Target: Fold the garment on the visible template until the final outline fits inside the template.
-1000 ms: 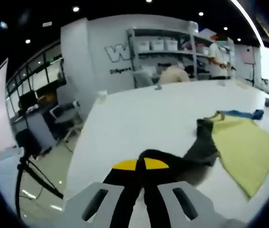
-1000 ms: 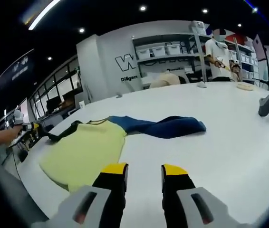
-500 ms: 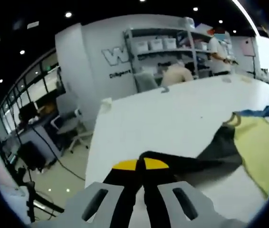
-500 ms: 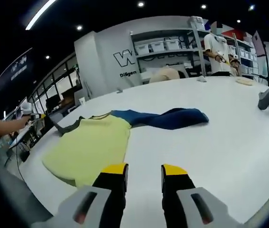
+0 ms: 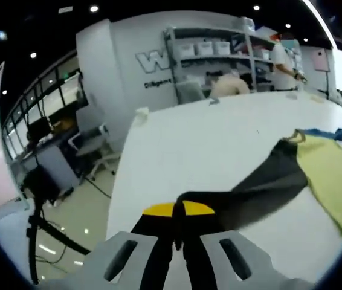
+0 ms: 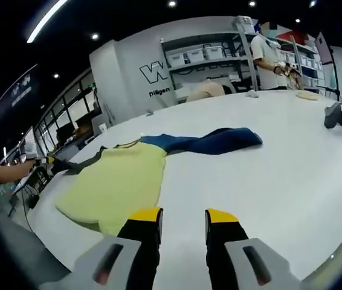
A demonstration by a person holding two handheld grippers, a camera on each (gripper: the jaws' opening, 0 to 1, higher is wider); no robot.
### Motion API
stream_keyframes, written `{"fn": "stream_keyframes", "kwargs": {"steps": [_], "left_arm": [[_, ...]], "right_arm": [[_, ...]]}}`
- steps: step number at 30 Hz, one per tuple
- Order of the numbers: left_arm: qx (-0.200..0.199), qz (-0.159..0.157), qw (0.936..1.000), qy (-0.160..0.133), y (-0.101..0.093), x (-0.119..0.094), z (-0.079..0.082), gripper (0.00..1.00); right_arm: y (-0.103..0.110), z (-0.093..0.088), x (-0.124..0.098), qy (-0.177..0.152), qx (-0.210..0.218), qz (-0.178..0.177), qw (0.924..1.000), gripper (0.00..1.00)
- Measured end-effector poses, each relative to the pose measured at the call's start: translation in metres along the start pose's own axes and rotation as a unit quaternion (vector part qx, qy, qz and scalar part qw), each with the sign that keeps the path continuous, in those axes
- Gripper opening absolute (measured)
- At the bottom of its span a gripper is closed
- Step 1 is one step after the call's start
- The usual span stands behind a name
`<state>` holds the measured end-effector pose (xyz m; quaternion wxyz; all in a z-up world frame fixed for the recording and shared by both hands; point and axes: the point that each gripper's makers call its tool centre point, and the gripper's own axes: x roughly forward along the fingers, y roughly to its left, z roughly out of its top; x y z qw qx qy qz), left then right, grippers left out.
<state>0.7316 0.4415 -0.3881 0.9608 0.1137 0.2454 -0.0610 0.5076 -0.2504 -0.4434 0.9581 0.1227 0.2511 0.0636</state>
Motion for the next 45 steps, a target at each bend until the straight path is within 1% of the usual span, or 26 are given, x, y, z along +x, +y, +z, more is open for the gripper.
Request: {"fn": "stream_keyframes", "kwargs": {"steps": [1, 3, 4, 6, 7, 10, 12, 13, 15, 16, 20, 23, 24, 25, 27, 29, 31, 34, 35, 37, 39, 41, 43, 44, 45], "left_arm": [[0.002, 0.003, 1.0, 0.005, 0.004, -0.002, -0.006, 0.05], [0.001, 0.004, 1.0, 0.007, 0.005, -0.003, -0.009, 0.05], [-0.002, 0.006, 0.9999, 0.012, 0.004, -0.008, -0.016, 0.05], [-0.005, 0.009, 0.9998, 0.018, 0.002, -0.018, -0.023, 0.05], [-0.006, 0.009, 0.9997, 0.02, 0.0, -0.022, -0.03, 0.05], [-0.007, 0.011, 0.9996, 0.024, -0.003, -0.027, -0.036, 0.05], [-0.008, 0.013, 0.9995, 0.029, -0.001, -0.028, -0.041, 0.05], [-0.01, 0.014, 0.9993, 0.034, 0.0, -0.032, -0.046, 0.05], [-0.011, 0.015, 0.9992, 0.036, 0.0, -0.033, -0.047, 0.05], [-0.013, 0.021, 0.9988, 0.043, 0.002, -0.039, -0.053, 0.05], [-0.017, 0.021, 0.9985, 0.048, 0.002, -0.037, -0.057, 0.05], [-0.009, 0.023, 0.9983, 0.053, -0.004, -0.04, -0.059, 0.05], [-0.01, 0.026, 0.9984, 0.05, -0.007, -0.046, -0.06, 0.06], [-0.014, 0.024, 0.9985, 0.047, -0.008, -0.043, -0.061, 0.06], [-0.018, 0.018, 0.9985, 0.049, -0.014, -0.045, -0.064, 0.06], [-0.02, 0.011, 0.9983, 0.054, -0.019, -0.049, -0.069, 0.09], [-0.016, 0.012, 0.9982, 0.056, -0.025, -0.055, -0.072, 0.16], [-0.015, 0.01, 0.998, 0.061, -0.024, -0.06, -0.08, 0.27], [-0.018, 0.012, 0.9975, 0.067, -0.024, -0.063, -0.085, 0.3], [-0.019, 0.016, 0.9973, 0.068, -0.023, -0.07, -0.09, 0.35], [-0.024, 0.016, 0.9977, 0.061, -0.026, -0.078, -0.087, 0.36], [-0.027, 0.014, 0.998, 0.055, -0.03, -0.082, -0.085, 0.39], [-0.033, 0.004, 0.9986, 0.041, -0.042, -0.093, -0.076, 0.43], [-0.03, -0.006, 0.9991, 0.028, -0.055, -0.098, -0.069, 0.44], [-0.028, -0.01, 0.9993, 0.025, -0.061, -0.101, -0.067, 0.44]], "right_arm": [[0.003, 0.0, 0.001, 0.0, 0.0, 0.003, 1.0, 0.25], [0.003, -0.001, 0.002, 0.0, 0.0, 0.005, 1.0, 0.25], [0.003, -0.003, 0.005, 0.001, -0.001, 0.01, 1.0, 0.25], [0.008, -0.002, 0.005, 0.0, -0.001, 0.015, 0.9999, 0.25], [0.009, -0.002, 0.005, -0.001, -0.001, 0.018, 0.9998, 0.25], [0.01, -0.002, 0.005, -0.002, -0.002, 0.019, 0.9998, 0.25], [0.011, -0.001, 0.005, -0.004, -0.001, 0.02, 0.9998, 0.25], [0.012, -0.001, 0.004, -0.005, 0.001, 0.022, 0.9998, 0.25], [0.011, -0.001, 0.005, -0.006, 0.002, 0.022, 0.9997, 0.25], [0.009, -0.003, 0.005, -0.006, 0.002, 0.023, 0.9997, 0.25], [0.007, -0.005, 0.006, -0.008, 0.002, 0.026, 0.9996, 0.25], [0.009, -0.006, 0.004, -0.007, -0.001, 0.03, 0.9995, 0.25], [0.01, -0.006, 0.003, -0.01, 0.0, 0.032, 0.9994, 0.25], [0.012, -0.007, 0.001, -0.012, 0.003, 0.033, 0.9994, 0.26], [0.013, -0.008, -0.001, -0.012, 0.003, 0.035, 0.9993, 0.26], [0.015, -0.009, -0.002, -0.013, 0.006, 0.037, 0.9992, 0.26], [0.015, -0.011, -0.004, -0.015, 0.008, 0.038, 0.9992, 0.26], [0.016, -0.013, -0.007, -0.015, 0.011, 0.039, 0.9991, 0.26], [0.016, -0.013, -0.007, -0.015, 0.011, 0.039, 0.9991, 0.26], [0.016, -0.015, -0.008, -0.014, 0.015, 0.041, 0.999, 0.26], [0.018, -0.016, -0.008, -0.015, 0.016, 0.044, 0.9988, 0.26], [0.019, -0.017, -0.009, -0.014, 0.016, 0.047, 0.9987, 0.26], [0.024, -0.021, -0.009, -0.011, 0.015, 0.056, 0.9983, 0.26], [0.025, -0.022, -0.009, -0.01, 0.014, 0.058, 0.9982, 0.26], [0.025, -0.024, -0.008, -0.009, 0.013, 0.059, 0.9981, 0.26]]}}
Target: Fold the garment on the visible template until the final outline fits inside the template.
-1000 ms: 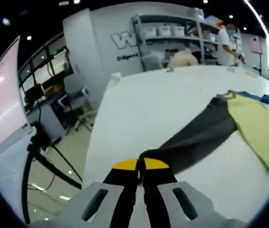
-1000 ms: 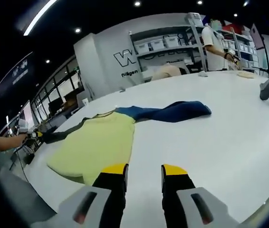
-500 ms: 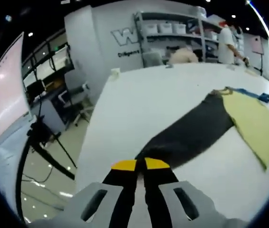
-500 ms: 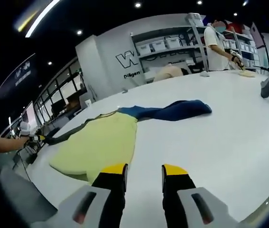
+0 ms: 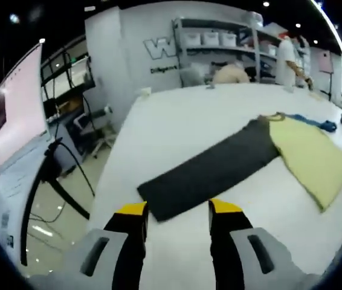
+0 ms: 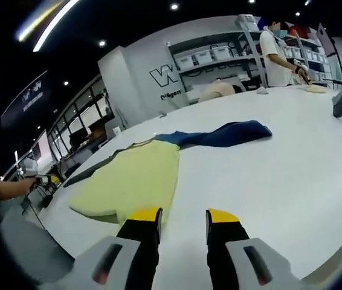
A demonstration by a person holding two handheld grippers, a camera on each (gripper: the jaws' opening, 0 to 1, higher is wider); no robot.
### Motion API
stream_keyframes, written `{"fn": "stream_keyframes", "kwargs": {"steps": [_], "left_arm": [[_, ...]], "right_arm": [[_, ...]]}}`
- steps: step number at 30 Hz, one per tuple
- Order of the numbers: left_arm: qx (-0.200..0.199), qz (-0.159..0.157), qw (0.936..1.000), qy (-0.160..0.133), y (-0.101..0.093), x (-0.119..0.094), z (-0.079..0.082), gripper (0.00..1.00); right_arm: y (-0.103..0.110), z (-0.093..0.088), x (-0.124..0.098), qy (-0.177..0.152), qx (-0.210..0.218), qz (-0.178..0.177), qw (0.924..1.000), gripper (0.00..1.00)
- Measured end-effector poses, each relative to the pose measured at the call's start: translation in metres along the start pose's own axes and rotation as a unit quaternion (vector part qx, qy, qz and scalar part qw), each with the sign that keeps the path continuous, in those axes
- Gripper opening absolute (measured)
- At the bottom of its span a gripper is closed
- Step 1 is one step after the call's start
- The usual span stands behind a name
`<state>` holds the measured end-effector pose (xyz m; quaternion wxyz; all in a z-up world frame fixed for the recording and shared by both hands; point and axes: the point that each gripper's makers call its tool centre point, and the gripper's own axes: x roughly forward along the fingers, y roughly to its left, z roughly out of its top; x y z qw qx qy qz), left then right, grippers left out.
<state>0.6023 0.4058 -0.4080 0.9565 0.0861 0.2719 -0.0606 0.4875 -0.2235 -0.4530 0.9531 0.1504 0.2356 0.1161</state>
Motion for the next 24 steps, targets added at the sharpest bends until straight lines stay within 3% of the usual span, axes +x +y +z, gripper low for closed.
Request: {"fn": "stream_keyframes", "kwargs": {"steps": [2, 6, 9, 12, 15, 24], "left_arm": [[0.007, -0.01, 0.9999, -0.005, -0.012, -0.003, -0.001, 0.44], [0.007, -0.042, 0.9989, -0.019, -0.054, -0.012, 0.004, 0.45], [0.029, -0.062, 0.9974, -0.02, -0.084, -0.019, 0.004, 0.46], [0.037, -0.076, 0.9962, -0.021, -0.096, -0.021, 0.005, 0.46], [0.045, -0.096, 0.994, -0.026, -0.127, -0.031, 0.01, 0.46], [0.063, -0.121, 0.99, -0.034, -0.157, -0.043, 0.017, 0.46]], "right_arm": [[0.001, -0.002, 0.001, 0.002, -0.001, 0.005, 1.0, 0.26], [0.01, -0.004, 0.003, 0.005, 0.003, 0.021, 0.9998, 0.26], [0.017, -0.011, 0.009, 0.015, 0.0, 0.034, 0.9993, 0.25], [0.022, -0.018, 0.01, 0.027, 0.003, 0.045, 0.9986, 0.25], [0.025, -0.024, 0.012, 0.031, 0.013, 0.052, 0.9981, 0.22], [0.032, -0.029, 0.017, 0.035, 0.041, 0.054, 0.9971, 0.14]]}}
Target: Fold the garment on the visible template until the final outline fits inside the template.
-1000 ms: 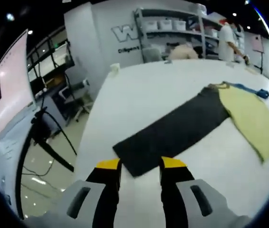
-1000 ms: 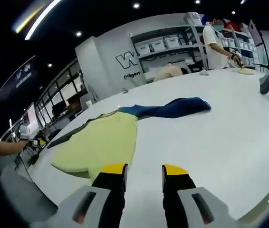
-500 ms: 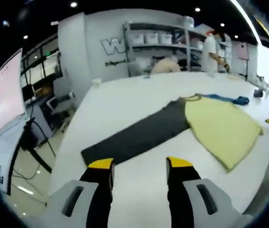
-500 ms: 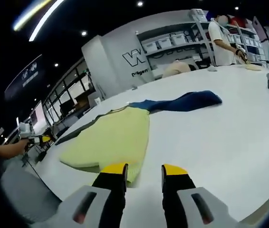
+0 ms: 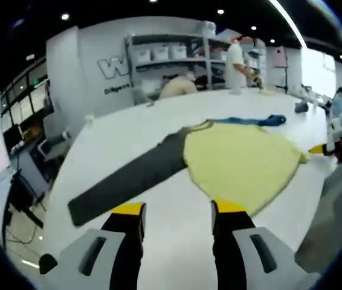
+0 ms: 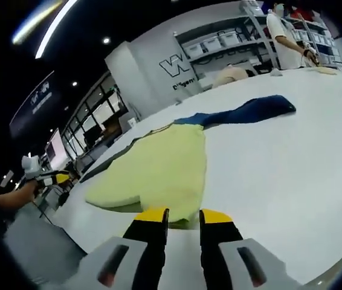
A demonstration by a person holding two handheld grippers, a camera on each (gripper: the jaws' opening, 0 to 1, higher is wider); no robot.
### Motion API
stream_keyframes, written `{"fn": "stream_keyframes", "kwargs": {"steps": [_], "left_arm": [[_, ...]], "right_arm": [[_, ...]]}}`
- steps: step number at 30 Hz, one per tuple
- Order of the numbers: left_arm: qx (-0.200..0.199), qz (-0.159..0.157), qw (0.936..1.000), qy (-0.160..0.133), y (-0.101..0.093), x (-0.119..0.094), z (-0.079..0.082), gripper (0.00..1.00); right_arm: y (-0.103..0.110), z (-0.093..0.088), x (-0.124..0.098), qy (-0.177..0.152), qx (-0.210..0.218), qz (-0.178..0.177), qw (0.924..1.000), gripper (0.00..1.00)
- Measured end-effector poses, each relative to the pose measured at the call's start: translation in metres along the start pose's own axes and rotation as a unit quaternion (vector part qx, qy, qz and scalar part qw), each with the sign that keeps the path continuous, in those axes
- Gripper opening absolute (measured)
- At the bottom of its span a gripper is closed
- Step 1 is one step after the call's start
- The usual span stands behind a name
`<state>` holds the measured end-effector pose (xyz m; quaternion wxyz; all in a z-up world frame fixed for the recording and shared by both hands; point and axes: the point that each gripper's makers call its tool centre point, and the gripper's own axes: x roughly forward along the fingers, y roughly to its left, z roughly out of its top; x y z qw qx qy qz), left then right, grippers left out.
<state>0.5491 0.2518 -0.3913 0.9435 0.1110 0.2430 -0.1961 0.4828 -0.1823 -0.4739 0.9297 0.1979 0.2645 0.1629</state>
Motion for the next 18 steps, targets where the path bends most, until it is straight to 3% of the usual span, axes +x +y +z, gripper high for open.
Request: {"fn": "stream_keyframes", "kwargs": {"steps": [6, 11, 14, 16, 18], "left_arm": [[0.008, -0.022, 0.9997, -0.007, -0.025, -0.002, 0.007, 0.46], [0.027, -0.039, 0.9989, -0.003, -0.042, -0.001, 0.007, 0.46], [0.038, -0.053, 0.9978, 0.0, -0.057, 0.002, 0.005, 0.46], [0.045, -0.061, 0.9972, 0.005, -0.06, 0.005, -0.002, 0.45], [0.053, -0.066, 0.9964, 0.011, -0.062, 0.006, -0.006, 0.46]], "right_arm": [[-0.003, -0.003, 0.004, 0.0, 0.029, -0.01, 0.9995, 0.0], [0.003, -0.005, 0.007, 0.005, 0.046, 0.003, 0.9989, 0.0], [0.011, 0.004, 0.009, -0.008, 0.067, 0.014, 0.9976, 0.0], [0.023, 0.024, 0.006, -0.033, 0.096, 0.026, 0.9945, 0.0], [0.025, 0.033, 0.006, -0.044, 0.096, 0.03, 0.9939, 0.0]]}}
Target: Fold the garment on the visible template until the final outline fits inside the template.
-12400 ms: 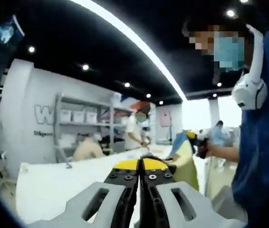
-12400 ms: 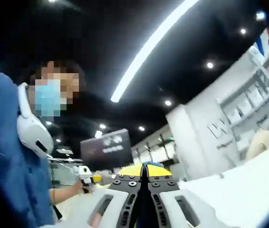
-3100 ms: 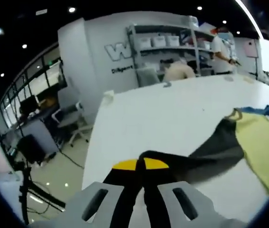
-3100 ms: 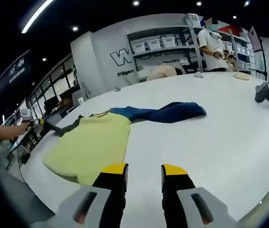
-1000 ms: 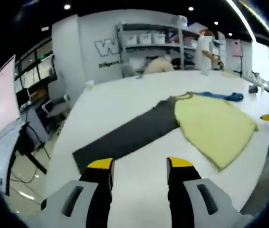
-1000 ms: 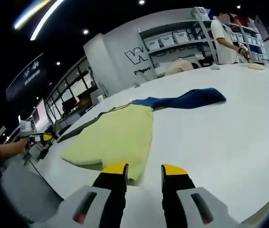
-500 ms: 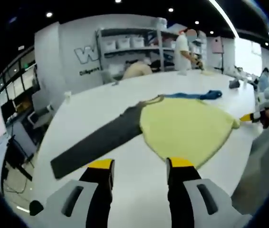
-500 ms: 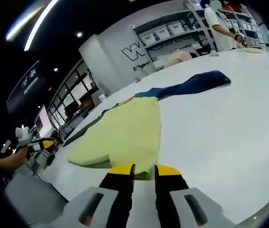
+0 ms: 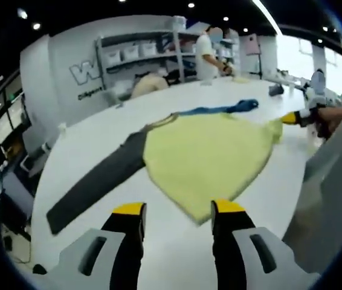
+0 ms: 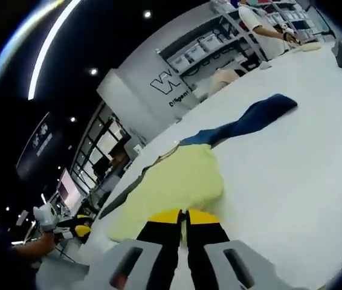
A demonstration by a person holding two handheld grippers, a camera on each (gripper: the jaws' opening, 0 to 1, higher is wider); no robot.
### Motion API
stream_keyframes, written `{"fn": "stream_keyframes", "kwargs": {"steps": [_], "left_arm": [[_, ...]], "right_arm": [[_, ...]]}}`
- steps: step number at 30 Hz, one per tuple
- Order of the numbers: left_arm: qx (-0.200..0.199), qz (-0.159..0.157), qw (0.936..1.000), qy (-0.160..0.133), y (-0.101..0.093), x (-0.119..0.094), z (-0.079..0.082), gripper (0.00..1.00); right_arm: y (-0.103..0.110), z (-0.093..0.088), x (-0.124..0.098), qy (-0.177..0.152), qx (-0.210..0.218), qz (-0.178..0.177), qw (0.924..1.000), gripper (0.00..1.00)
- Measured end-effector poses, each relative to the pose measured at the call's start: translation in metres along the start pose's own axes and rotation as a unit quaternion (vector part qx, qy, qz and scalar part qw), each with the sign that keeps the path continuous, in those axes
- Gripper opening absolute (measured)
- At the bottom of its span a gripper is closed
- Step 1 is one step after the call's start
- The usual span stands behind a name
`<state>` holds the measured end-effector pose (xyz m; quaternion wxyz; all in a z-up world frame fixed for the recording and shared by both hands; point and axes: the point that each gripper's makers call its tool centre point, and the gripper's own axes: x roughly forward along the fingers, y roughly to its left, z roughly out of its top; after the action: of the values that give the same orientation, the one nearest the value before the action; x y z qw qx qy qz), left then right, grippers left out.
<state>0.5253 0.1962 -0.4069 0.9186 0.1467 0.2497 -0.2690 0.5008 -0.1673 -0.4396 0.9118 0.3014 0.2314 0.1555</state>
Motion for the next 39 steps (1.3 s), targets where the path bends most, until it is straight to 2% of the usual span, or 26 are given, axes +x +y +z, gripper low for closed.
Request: {"fn": "stream_keyframes", "kwargs": {"steps": [4, 5, 10, 13, 16, 19, 21, 25, 30, 33, 36, 39], "left_arm": [[0.015, -0.013, 0.9998, 0.01, -0.009, 0.005, -0.005, 0.45], [0.014, -0.021, 0.9996, 0.013, -0.014, 0.008, -0.006, 0.46], [0.015, -0.04, 0.9988, 0.025, -0.018, 0.015, -0.016, 0.45], [0.026, -0.054, 0.9974, 0.04, -0.027, 0.015, -0.02, 0.44], [0.033, -0.059, 0.9966, 0.047, -0.032, 0.015, -0.022, 0.42], [0.035, -0.068, 0.9954, 0.057, -0.035, 0.015, -0.028, 0.42], [0.029, -0.081, 0.9939, 0.07, -0.038, 0.017, -0.033, 0.41], [0.036, -0.095, 0.9917, 0.079, -0.044, 0.02, -0.038, 0.39], [0.051, -0.099, 0.9906, 0.079, -0.051, 0.024, -0.032, 0.38], [0.059, -0.1, 0.9902, 0.077, -0.051, 0.026, -0.031, 0.36], [0.067, -0.092, 0.9907, 0.074, -0.049, 0.036, -0.028, 0.34], [0.069, -0.089, 0.9911, 0.072, -0.048, 0.038, -0.026, 0.34]], "right_arm": [[0.016, 0.025, 0.001, -0.03, 0.014, 0.016, 0.9993, 0.0], [0.026, 0.043, 0.002, -0.051, 0.026, 0.03, 0.9979, 0.0], [0.045, 0.078, 0.011, -0.083, 0.045, 0.057, 0.9939, 0.0], [0.057, 0.096, 0.019, -0.095, 0.064, 0.071, 0.9909, 0.0], [0.066, 0.107, 0.023, -0.099, 0.08, 0.083, 0.9884, 0.0], [0.084, 0.121, 0.034, -0.098, 0.067, 0.102, 0.9877, 0.0], [0.098, 0.137, 0.055, -0.103, 0.086, 0.125, 0.9831, 0.0], [0.102, 0.145, 0.087, -0.098, 0.091, 0.12, 0.9838, 0.0], [0.101, 0.147, 0.12, -0.089, 0.093, 0.103, 0.9864, 0.0], [0.097, 0.148, 0.129, -0.084, 0.102, 0.097, 0.9865, 0.0], [0.091, 0.147, 0.148, -0.073, 0.105, 0.083, 0.9883, 0.0], [0.092, 0.146, 0.148, -0.071, 0.107, 0.082, 0.9884, 0.0]]}}
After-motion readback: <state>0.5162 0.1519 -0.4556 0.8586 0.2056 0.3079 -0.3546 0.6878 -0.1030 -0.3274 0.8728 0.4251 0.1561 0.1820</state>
